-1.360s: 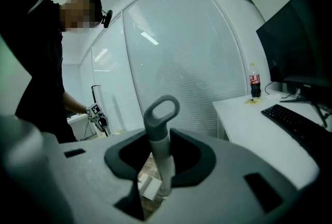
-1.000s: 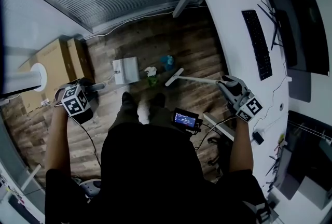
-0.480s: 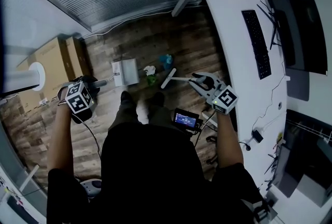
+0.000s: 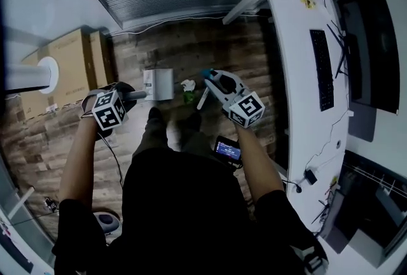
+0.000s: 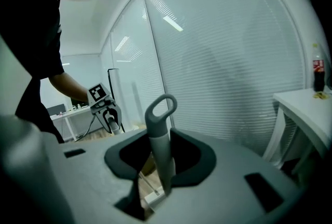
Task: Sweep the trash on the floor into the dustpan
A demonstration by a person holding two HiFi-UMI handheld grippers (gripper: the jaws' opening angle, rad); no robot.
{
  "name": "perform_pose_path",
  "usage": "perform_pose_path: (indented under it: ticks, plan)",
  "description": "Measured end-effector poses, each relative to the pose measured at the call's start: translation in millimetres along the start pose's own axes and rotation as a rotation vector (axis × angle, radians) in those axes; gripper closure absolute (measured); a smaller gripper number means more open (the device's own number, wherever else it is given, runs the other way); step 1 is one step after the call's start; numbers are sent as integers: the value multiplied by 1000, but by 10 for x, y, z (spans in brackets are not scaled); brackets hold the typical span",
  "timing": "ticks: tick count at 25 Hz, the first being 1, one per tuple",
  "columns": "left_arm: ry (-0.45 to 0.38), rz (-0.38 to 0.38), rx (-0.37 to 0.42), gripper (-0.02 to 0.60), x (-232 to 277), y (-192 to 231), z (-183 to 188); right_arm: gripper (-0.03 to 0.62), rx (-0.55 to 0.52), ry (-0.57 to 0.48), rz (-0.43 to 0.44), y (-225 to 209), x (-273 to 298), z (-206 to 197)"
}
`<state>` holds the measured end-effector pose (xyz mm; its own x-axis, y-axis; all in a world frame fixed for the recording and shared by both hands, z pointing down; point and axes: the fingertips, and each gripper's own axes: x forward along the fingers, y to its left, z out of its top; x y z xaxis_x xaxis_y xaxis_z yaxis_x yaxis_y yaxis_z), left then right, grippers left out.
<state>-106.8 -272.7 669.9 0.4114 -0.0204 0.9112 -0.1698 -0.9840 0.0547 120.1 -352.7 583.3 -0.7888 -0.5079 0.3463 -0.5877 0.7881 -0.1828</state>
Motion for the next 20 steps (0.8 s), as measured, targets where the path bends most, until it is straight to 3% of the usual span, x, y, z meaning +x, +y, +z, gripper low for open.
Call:
perform_pose_path:
  ticks: [7, 12, 15, 20]
  plan:
    - [-16, -4, -15, 472, -2, -17, -10, 490, 21, -84, 28, 305, 693, 259]
    - [-26, -13, -24, 471, -24, -18, -72, 488, 50, -177, 197, 822, 1047, 529]
    - [-28, -15, -37, 472, -38, -20, -73, 485, 74, -228, 274, 999, 1030, 649]
    - [-27, 9, -59, 472, -28, -14, -109, 485, 49, -257, 281, 915, 705, 792]
